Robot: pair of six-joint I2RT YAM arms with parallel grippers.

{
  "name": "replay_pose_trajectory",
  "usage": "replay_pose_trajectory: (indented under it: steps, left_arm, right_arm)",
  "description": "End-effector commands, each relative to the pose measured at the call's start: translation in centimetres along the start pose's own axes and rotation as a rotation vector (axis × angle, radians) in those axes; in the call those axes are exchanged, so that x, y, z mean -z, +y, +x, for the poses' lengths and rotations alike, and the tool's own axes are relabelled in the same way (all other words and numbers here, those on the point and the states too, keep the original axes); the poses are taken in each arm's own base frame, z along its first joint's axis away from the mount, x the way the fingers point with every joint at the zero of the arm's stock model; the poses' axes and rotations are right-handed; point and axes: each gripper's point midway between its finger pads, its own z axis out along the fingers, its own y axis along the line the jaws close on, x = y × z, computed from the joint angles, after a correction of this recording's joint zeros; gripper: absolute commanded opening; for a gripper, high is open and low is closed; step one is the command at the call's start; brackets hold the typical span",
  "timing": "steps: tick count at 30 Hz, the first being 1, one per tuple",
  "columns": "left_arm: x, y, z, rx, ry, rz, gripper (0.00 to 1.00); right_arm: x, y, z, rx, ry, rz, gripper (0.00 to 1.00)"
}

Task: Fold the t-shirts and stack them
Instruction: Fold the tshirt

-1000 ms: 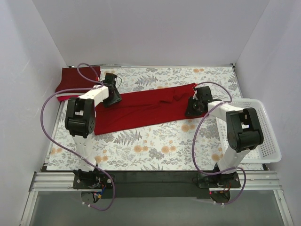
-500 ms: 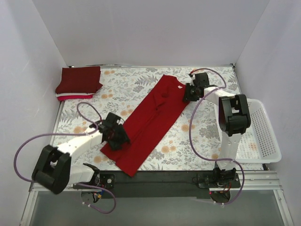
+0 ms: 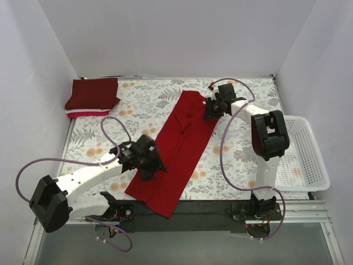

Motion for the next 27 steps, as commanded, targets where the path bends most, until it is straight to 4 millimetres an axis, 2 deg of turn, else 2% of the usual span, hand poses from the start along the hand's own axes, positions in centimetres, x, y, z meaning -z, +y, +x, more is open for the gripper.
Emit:
replay_pose_trajectory:
  steps: [1,2,3,4,5,6,8,9,10,11,12,13,14,15,16,18,19,22,27]
  left_arm:
    - [2.3,-3.3,-6.3,-0.157,-0.276,-0.035,0.57]
    - [1.5,-4.1,-7.6,-0.196,-0.305,-0.062,0.57]
    - [1.6,-4.8,-9.2,-0.226,-0.369,-0.081,0.56]
    - [2.4,-7.4,-10.6,-0.252,-0.414,-0.044,0.56]
    - [0.9,-8.4,-11.9,-0.332,-0.426,-0.06,0.56]
    - [0.7,-9.7,-12.8,-0.359,-0.442,-0.045,0.55]
    - [0.7,-13.5,-15.1,-0.423,-0.496,0.016,0.54]
    - [-1.4,-13.9,-15.9,-0.443,-0.473,-0.011,0.53]
    - [-1.0,-16.2,-17.0,-0.45,-0.491,0.033,0.52]
    - [-1.2,-17.0,-17.9,-0.476,-0.5,0.032,0.52]
    - [-3.5,-16.9,-18.4,-0.491,-0.475,-0.002,0.5]
    - [-4.0,-17.5,-19.1,-0.499,-0.485,-0.004,0.48]
    - [-3.8,-19.2,-20.0,-0.508,-0.509,0.015,0.47]
    - [-4.4,-19.5,-20.3,-0.534,-0.507,0.007,0.47]
    - [-6.1,-19.6,-20.6,-0.55,-0.49,-0.01,0.46]
    - [-6.3,-21.4,-21.2,-0.577,-0.499,0.025,0.46]
    - [-7.5,-21.3,-21.3,-0.598,-0.487,0.012,0.46]
    - [-8.6,-21.7,-22.2,-0.625,-0.509,-0.009,0.46]
    - [-9.6,-22.0,-23.1,-0.662,-0.528,-0.032,0.46]
  right_arm:
    - [3.9,3.3,-4.6,0.002,-0.125,-0.108,0.36]
    - [3.8,3.6,-4.7,-0.029,-0.126,-0.123,0.36]
    - [3.8,3.9,-4.9,-0.039,-0.128,-0.14,0.36]
    - [3.8,4.6,-5.3,-0.043,-0.134,-0.178,0.36]
    - [3.2,4.8,-5.1,-0.069,-0.123,-0.201,0.36]
    - [2.9,5.2,-5.1,-0.071,-0.12,-0.224,0.36]
    - [2.0,5.3,-5.4,-0.068,-0.12,-0.252,0.36]
    - [1.7,5.2,-5.3,-0.064,-0.118,-0.253,0.36]
    - [1.3,5.1,-5.3,-0.059,-0.116,-0.257,0.36]
    - [1.0,5.1,-5.5,-0.049,-0.121,-0.264,0.36]
    - [0.8,5.1,-5.6,-0.035,-0.124,-0.269,0.36]
    - [0.7,5.2,-5.6,-0.031,-0.123,-0.28,0.36]
    - [0.4,5.1,-5.8,-0.024,-0.127,-0.285,0.36]
    - [0.3,5.2,-5.9,-0.014,-0.13,-0.292,0.36]
    - [0.1,5.4,-5.9,-0.011,-0.128,-0.306,0.36]
    - [-0.4,5.3,-5.9,-0.001,-0.127,-0.321,0.36]
    - [-0.6,5.5,-6.0,0.008,-0.125,-0.338,0.36]
    - [-1.7,5.3,-5.5,0.022,-0.111,-0.355,0.36]
    - [-2.6,5.4,-6.0,0.045,-0.115,-0.383,0.37]
